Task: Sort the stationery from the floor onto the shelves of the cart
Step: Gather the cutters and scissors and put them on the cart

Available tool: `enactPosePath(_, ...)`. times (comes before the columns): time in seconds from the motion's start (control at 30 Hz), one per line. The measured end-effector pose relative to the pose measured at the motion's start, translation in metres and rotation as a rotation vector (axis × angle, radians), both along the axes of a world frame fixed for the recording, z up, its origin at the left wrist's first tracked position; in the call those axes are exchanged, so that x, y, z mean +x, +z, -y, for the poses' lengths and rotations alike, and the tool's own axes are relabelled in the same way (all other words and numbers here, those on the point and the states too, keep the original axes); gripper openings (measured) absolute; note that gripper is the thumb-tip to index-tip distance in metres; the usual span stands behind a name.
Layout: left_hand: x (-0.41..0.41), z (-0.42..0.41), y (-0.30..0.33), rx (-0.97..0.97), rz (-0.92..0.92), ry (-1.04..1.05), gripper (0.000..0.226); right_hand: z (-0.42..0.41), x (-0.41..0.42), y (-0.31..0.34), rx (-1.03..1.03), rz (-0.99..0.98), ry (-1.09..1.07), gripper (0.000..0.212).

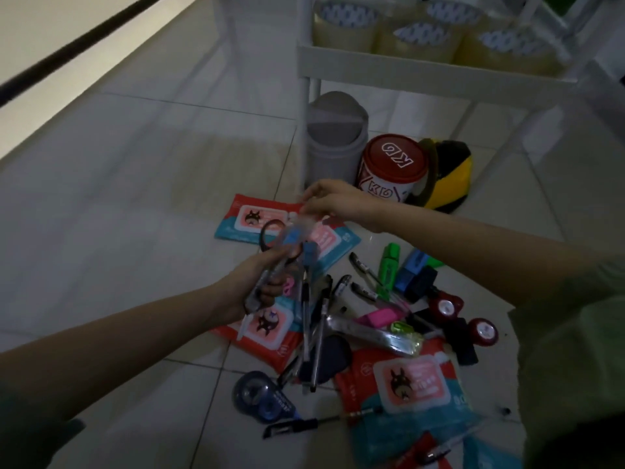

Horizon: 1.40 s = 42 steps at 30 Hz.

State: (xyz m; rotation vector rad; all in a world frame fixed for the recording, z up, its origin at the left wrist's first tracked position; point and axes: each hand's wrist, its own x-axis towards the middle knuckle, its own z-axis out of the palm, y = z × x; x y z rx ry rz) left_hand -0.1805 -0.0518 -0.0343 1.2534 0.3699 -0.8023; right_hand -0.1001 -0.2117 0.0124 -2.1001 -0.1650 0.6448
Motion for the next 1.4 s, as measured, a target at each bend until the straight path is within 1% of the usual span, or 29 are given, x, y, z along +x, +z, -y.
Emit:
enactPosePath(0.03, 0.000, -0.007, -0.002, 0.010, -0.014, 0.055, 0.034, -0.002, 0.003, -0.007, -0.075, 0.070, -0.054, 0.019)
enactPosePath(0.07, 0.000, -0.014, -0.004, 0.025, -0.023, 0.105, 0.034, -0.003, 0.004, -0.014, -0.212, 0.146, -0.029, 0.023)
enactPosePath(0.1, -0.001, -0.021, -0.006, 0.043, -0.027, 0.145, 0.036, -0.004, 0.003, -0.021, -0.317, 0.187, 0.058, 0.028)
enactPosePath(0.17, -0.004, -0.033, -0.009, 0.067, -0.031, 0.206, 0.036, -0.008, -0.007, -0.035, -0.457, 0.126, 0.247, 0.037)
enactPosePath(0.2, -0.005, -0.037, -0.011, 0.070, -0.032, 0.233, 0.036, -0.011, -0.013, -0.045, -0.551, 0.078, 0.304, 0.043)
enactPosePath(0.23, -0.007, -0.041, -0.012, 0.069, -0.032, 0.253, 0.036, -0.013, -0.018, -0.052, -0.634, 0.064, 0.333, 0.050)
enactPosePath(0.27, -0.008, -0.043, -0.014, 0.070, -0.027, 0.265, 0.037, -0.015, -0.021, -0.060, -0.671, 0.062, 0.320, 0.055)
enactPosePath(0.33, -0.011, -0.045, -0.015, 0.070, -0.017, 0.281, 0.038, -0.020, -0.024, -0.070, -0.598, 0.048, 0.225, 0.059)
enactPosePath(0.43, -0.011, -0.043, -0.013, 0.078, -0.020, 0.298, 0.038, -0.025, -0.022, -0.073, -0.429, -0.068, 0.027, 0.061)
enactPosePath(0.57, -0.008, -0.034, -0.009, 0.093, -0.017, 0.260, 0.036, -0.026, -0.022, -0.077, -0.229, -0.183, -0.184, 0.067)
enactPosePath(0.6, -0.007, -0.031, -0.009, 0.095, -0.013, 0.254, 0.036, -0.025, -0.022, -0.077, -0.186, -0.182, -0.208, 0.061)
enactPosePath(0.7, -0.005, -0.023, -0.007, 0.092, 0.004, 0.251, 0.036, -0.018, -0.020, -0.067, -0.040, -0.166, -0.273, 0.025)
enactPosePath(0.73, -0.004, -0.019, -0.006, 0.094, 0.014, 0.248, 0.037, -0.015, -0.018, -0.061, 0.004, -0.167, -0.289, 0.023)
enactPosePath(0.8, -0.003, -0.013, -0.002, 0.101, 0.038, 0.242, 0.038, -0.011, -0.017, -0.046, 0.101, -0.159, -0.307, 0.030)
enactPosePath(0.87, -0.002, -0.006, 0.002, 0.084, 0.066, 0.235, 0.038, -0.006, -0.017, -0.031, 0.201, -0.169, -0.302, 0.026)
enactPosePath(0.93, -0.002, 0.002, 0.007, 0.025, 0.094, 0.237, 0.037, -0.001, -0.020, -0.015, 0.345, -0.219, -0.303, 0.014)
enactPosePath(0.97, -0.002, 0.007, 0.009, -0.024, 0.110, 0.229, 0.037, 0.002, -0.023, -0.008, 0.412, -0.246, -0.306, 0.014)
enactPosePath(1.03, 0.000, 0.020, 0.013, -0.090, 0.144, 0.188, 0.046, 0.005, -0.028, 0.004, 0.509, -0.266, -0.296, 0.020)
enactPosePath(1.1, 0.001, 0.035, 0.017, -0.112, 0.141, 0.141, 0.049, 0.007, -0.033, 0.012, 0.495, -0.195, -0.263, 0.022)
enactPosePath(1.13, 0.001, 0.042, 0.018, -0.135, 0.116, 0.115, 0.048, 0.009, -0.034, 0.014, 0.433, -0.114, -0.243, 0.022)
enactPosePath(1.23, 0.002, 0.057, 0.021, -0.231, 0.055, 0.019, 0.037, 0.022, -0.037, 0.021, 0.084, 0.228, -0.128, 0.024)
enactPosePath(1.3, 0.001, 0.063, 0.023, -0.222, 0.073, -0.047, 0.034, 0.033, -0.037, 0.022, -0.079, 0.362, -0.083, 0.029)
enactPosePath(1.33, 0.001, 0.064, 0.022, -0.193, 0.087, -0.061, 0.035, 0.039, -0.037, 0.021, -0.097, 0.387, -0.114, 0.027)
enactPosePath(1.4, 0.000, 0.066, 0.022, -0.122, 0.113, -0.065, 0.035, 0.053, -0.033, 0.017, -0.079, 0.399, -0.267, 0.026)
